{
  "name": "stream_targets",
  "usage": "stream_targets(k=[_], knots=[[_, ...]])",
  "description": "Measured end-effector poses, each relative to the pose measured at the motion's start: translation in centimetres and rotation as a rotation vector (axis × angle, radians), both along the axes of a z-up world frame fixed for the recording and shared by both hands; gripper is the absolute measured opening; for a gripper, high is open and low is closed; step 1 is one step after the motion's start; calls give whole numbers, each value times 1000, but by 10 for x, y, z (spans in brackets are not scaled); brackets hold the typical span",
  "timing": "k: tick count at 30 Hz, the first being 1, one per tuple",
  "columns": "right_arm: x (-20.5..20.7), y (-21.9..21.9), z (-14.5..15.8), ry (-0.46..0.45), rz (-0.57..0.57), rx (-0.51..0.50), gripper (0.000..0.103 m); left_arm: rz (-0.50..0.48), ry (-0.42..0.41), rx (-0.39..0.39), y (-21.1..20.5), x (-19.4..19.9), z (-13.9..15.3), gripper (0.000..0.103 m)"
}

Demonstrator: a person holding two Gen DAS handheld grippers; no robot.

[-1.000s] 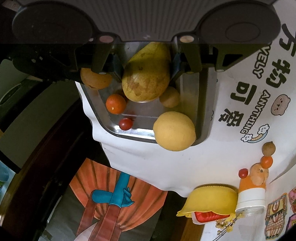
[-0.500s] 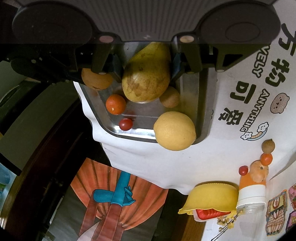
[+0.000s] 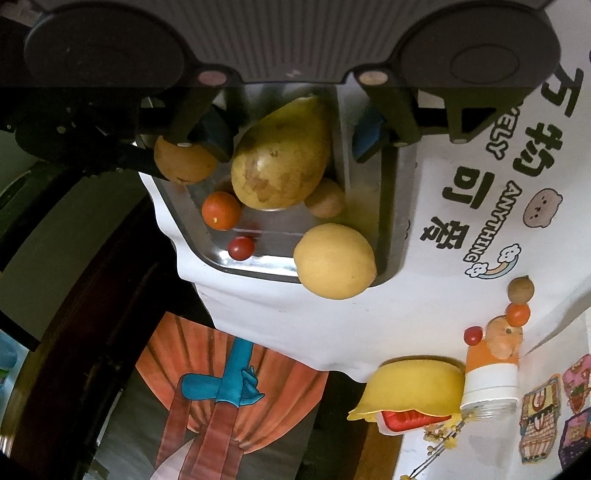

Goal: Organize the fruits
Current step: 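Open both tools to release the pear and tan fruit onto the tray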

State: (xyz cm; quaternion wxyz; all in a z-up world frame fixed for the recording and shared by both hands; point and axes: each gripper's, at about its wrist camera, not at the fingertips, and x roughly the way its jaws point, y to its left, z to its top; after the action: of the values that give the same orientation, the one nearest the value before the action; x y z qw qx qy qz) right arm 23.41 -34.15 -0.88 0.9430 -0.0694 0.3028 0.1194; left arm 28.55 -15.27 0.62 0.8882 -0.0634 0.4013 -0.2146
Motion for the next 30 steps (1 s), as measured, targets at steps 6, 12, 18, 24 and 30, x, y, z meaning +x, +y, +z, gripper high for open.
stream_targets(k=[6,12,18,24,30], knots=[[-8,5,6,-49,-14,-34,97,2,-26,-1,7,-9,7,84],[-17,7,10,-53,-9,-20,102,5,-64,-1,15,-18,18,94],[-31,9,21,-80,-15,-9,102,26,-115,-5,24,-31,31,102],[-50,13,32,-104,-8,-10,102,46,-149,-5,33,-45,41,102],[-67,18,40,-115,-17,2,102,76,-167,-11,47,-59,48,102]])
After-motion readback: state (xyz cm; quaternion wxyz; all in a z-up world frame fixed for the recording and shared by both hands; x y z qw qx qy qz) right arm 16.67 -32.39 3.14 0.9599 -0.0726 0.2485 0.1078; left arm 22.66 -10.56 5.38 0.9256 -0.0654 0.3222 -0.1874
